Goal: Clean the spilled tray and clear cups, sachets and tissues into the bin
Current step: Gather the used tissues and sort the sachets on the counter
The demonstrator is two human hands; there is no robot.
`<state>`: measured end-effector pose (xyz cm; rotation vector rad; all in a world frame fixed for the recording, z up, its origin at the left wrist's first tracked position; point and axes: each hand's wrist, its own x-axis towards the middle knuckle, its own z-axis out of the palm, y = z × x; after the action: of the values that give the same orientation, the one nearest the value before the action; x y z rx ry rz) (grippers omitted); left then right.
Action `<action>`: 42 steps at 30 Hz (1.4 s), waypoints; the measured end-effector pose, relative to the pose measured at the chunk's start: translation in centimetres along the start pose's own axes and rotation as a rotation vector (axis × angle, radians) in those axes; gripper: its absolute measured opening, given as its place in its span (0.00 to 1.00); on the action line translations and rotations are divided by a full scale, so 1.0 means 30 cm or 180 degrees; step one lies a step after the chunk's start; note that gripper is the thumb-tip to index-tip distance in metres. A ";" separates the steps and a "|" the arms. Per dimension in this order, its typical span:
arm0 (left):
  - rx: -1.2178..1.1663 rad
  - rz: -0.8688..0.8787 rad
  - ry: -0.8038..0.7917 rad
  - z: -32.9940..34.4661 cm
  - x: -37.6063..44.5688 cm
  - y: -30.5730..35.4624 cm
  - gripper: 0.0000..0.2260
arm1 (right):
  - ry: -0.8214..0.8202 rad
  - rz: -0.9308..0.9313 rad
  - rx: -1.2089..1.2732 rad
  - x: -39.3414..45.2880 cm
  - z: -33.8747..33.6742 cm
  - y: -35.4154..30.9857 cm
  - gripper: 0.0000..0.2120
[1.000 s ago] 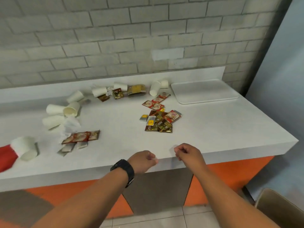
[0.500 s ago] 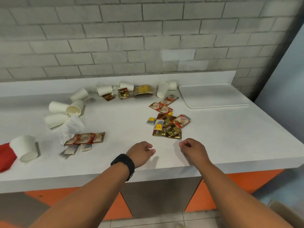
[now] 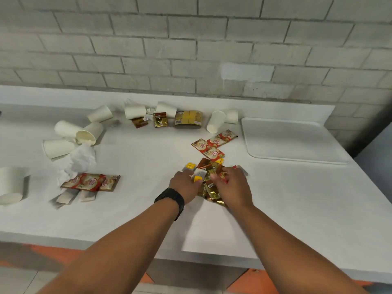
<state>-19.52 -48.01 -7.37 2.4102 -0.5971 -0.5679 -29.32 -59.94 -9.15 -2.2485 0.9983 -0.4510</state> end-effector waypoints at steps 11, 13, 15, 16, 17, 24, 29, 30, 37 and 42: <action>0.0443 -0.0008 0.0369 0.060 0.075 0.041 0.18 | -0.0730 0.0011 -0.0698 0.074 0.021 0.037 0.24; 0.0303 -0.0070 0.0400 0.061 0.077 0.035 0.18 | -0.0756 0.0039 -0.0600 0.076 0.014 0.041 0.23; 0.0131 -0.0112 0.0439 0.065 0.072 0.024 0.13 | -0.0752 -0.0005 -0.0594 0.076 0.006 0.047 0.16; 0.0001 -0.0134 0.0470 0.069 0.069 0.017 0.10 | -0.0719 -0.0079 -0.0613 0.075 0.003 0.051 0.13; -0.0131 -0.0164 0.0504 0.071 0.066 0.010 0.10 | -0.0673 -0.0152 -0.0591 0.074 0.001 0.053 0.12; -0.0130 -0.0212 0.0904 0.043 0.125 0.013 0.11 | -0.0547 -0.0068 0.1420 0.104 -0.081 0.038 0.07; 0.0099 -0.0265 0.0648 0.029 0.178 0.035 0.12 | -0.0689 0.0668 0.1480 0.190 -0.120 0.107 0.14; 0.0133 -0.0262 0.0607 0.029 0.183 0.035 0.12 | -0.0747 0.0762 0.1353 0.195 -0.105 0.127 0.15; -0.0004 -0.0259 0.0412 0.012 0.209 0.017 0.06 | -0.0118 0.0462 -0.1050 0.174 -0.069 0.135 0.20; -0.0025 -0.0270 0.0273 -0.013 0.228 -0.004 0.07 | -0.0352 0.0618 -0.1018 0.180 -0.074 0.121 0.19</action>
<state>-13.74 -51.38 -8.89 2.4479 -0.4573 -0.4980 -28.91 -66.77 -9.64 -2.3904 1.2895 -0.0846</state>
